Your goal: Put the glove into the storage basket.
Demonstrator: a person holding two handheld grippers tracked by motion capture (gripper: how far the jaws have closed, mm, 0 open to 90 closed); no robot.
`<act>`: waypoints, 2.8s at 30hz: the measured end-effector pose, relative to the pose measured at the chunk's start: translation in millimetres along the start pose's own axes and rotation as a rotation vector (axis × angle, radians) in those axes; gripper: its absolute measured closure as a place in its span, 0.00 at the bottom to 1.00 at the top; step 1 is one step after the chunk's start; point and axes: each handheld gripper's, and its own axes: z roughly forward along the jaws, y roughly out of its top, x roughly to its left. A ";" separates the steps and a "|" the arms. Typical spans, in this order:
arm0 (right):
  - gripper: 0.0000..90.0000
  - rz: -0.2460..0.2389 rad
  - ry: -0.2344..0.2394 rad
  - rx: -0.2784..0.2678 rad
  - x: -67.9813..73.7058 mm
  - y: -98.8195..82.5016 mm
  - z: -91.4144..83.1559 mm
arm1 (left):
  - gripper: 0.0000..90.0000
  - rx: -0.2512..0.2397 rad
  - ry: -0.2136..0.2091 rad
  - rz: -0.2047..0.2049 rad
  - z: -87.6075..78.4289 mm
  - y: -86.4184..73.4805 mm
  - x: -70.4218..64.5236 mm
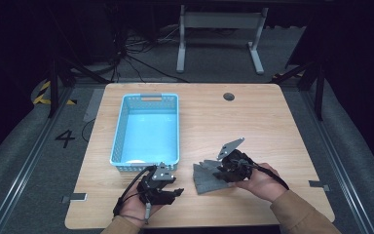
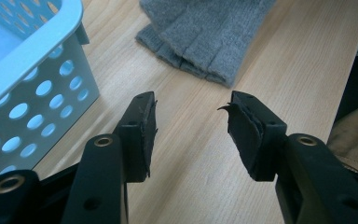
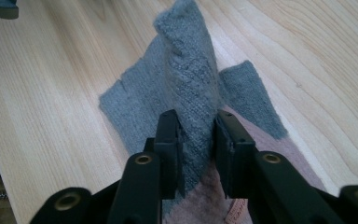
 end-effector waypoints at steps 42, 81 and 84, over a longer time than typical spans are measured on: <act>0.63 -0.022 -0.159 0.007 -0.9 -0.2 5.6 | 0.58 0.009 -0.010 0.006 1.8 1.5 0.1; 0.95 0.017 -0.157 -0.032 -4.0 -8.8 -5.5 | 0.58 0.011 -0.013 0.011 5.0 3.0 -0.7; 0.95 0.026 -0.178 -0.059 -6.2 -9.7 -15.9 | 0.58 0.011 -0.015 0.011 5.2 3.2 -0.8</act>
